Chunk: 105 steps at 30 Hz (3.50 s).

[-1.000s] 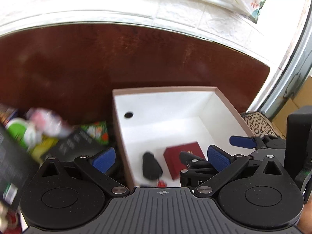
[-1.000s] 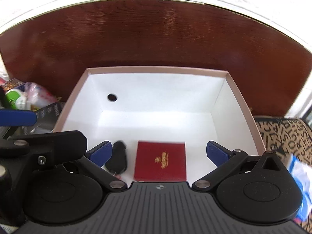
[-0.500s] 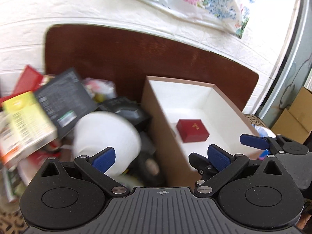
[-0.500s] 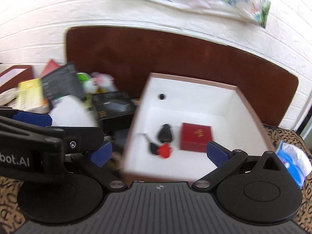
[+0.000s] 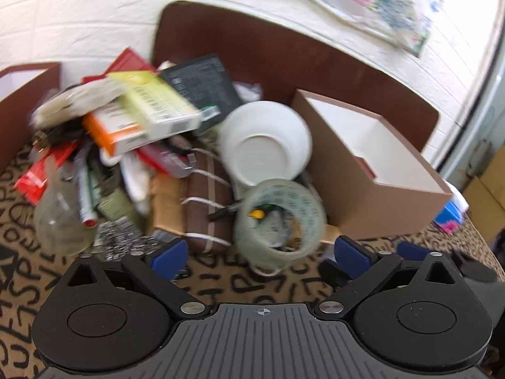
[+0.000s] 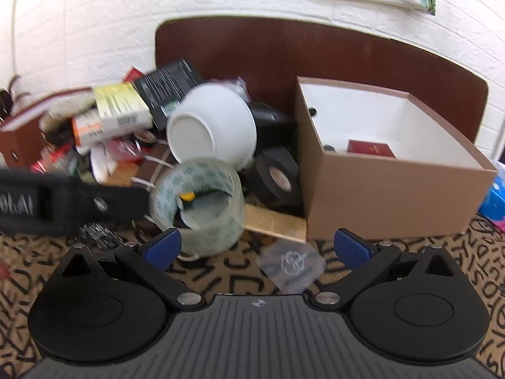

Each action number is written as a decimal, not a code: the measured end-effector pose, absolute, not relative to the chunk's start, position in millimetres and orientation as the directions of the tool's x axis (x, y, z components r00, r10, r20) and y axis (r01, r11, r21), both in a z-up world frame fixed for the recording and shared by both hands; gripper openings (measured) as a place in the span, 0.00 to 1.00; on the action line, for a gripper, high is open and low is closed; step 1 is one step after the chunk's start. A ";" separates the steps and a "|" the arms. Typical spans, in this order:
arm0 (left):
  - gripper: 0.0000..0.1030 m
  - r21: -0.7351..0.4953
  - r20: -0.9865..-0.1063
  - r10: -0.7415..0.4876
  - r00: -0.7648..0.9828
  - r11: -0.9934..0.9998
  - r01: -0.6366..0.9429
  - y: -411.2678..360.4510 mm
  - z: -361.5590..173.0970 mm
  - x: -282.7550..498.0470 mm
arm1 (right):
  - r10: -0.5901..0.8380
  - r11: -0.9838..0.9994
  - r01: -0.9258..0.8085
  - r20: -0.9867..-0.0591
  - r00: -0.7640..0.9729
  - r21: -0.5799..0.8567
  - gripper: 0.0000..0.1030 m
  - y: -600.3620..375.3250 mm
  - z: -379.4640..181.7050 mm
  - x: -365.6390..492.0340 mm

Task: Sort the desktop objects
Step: 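Move the left tool to the clear tape roll and grasp its rim, then lift the clear tape roll with the left tool toward the tan box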

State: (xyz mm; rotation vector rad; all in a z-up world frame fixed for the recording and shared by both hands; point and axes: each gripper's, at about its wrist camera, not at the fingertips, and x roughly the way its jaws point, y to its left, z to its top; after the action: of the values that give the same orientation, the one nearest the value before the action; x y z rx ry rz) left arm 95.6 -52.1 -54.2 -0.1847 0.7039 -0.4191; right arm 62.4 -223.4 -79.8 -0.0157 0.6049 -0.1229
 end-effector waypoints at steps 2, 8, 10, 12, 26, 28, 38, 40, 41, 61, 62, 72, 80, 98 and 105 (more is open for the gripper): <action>0.91 -0.322 -0.592 -0.433 0.679 0.900 0.293 -45.3 -57.6 101.9 | -0.135 0.990 0.127 -0.564 0.815 -0.053 0.98 -222.5 -82.3 64.2; 0.62 -0.329 -0.619 -0.423 0.662 0.905 0.270 -38.1 -66.2 128.6 | -0.163 0.985 0.163 -0.557 0.814 -0.050 0.81 -222.5 -82.6 80.0; 0.61 -0.329 -0.615 -0.440 0.654 0.897 0.294 -42.7 -67.0 136.5 | -0.163 0.985 0.166 -0.561 0.812 -0.046 0.77 -222.6 -83.2 87.6; 0.61 -0.315 -0.615 -0.437 0.656 0.899 0.303 -49.2 -68.8 143.9 | -0.154 0.986 0.166 -0.563 0.812 -0.030 0.71 -222.5 -84.5 94.4; 0.12 -0.292 -0.652 -0.465 0.599 0.883 0.368 -72.3 -78.4 162.3 | -0.070 0.994 0.110 -0.609 0.790 0.028 0.20 -221.5 -92.9 113.7; 0.12 -0.291 -0.657 -0.467 0.592 0.881 0.372 -67.9 -75.3 151.9 | -0.054 0.995 0.091 -0.617 0.785 0.030 0.20 -220.3 -87.5 105.5; 0.12 -0.278 -0.714 -0.450 0.536 0.885 0.373 -35.5 -66.9 54.3 | 0.077 0.997 -0.040 -0.713 0.697 0.069 0.21 -196.6 -73.0 24.0; 0.13 -0.266 -0.727 -0.440 0.527 0.888 0.374 -32.5 -69.7 37.2 | 0.105 0.994 -0.043 -0.733 0.672 0.103 0.21 -195.1 -76.1 9.3; 0.13 -0.266 -0.734 -0.437 0.520 0.889 0.373 -31.8 -72.8 32.1 | 0.112 0.993 -0.040 -0.740 0.663 0.115 0.21 -194.8 -78.4 5.4; 0.27 -0.230 -0.753 -0.397 0.525 0.906 0.355 -38.7 -99.2 36.5 | 0.050 0.995 0.036 -0.749 0.661 0.098 0.29 -190.2 -96.5 10.0; 0.35 -0.213 -0.756 -0.387 0.528 0.908 0.360 -40.7 -99.1 36.3 | 0.045 0.995 0.041 -0.752 0.658 0.096 0.29 -189.8 -97.3 11.7; 0.15 -0.190 -0.770 -0.376 0.516 0.907 0.377 -46.2 -103.3 39.2 | 0.051 0.990 0.065 -0.761 0.646 0.122 0.29 -192.9 -103.6 18.5; 0.17 -0.215 -0.776 -0.383 0.502 0.908 0.360 -46.7 -109.0 45.9 | 0.095 0.986 0.045 -0.768 0.633 0.160 0.19 -196.2 -107.7 24.1; 0.13 -0.186 -0.616 -0.464 0.637 0.871 0.455 -83.8 -15.1 43.7 | -0.061 0.998 0.055 -0.540 0.839 -0.027 0.16 -210.8 -12.8 0.5; 0.11 -0.172 -0.545 -0.497 0.675 0.854 0.491 -125.8 25.5 85.5 | -0.171 0.981 0.119 -0.409 0.896 -0.150 0.13 -236.4 20.5 27.7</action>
State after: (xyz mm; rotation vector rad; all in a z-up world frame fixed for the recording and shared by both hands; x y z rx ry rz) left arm 85.5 -125.8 25.5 -0.0109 0.6167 -0.5561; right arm 27.7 -236.4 20.5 -0.1226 0.4343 -0.1508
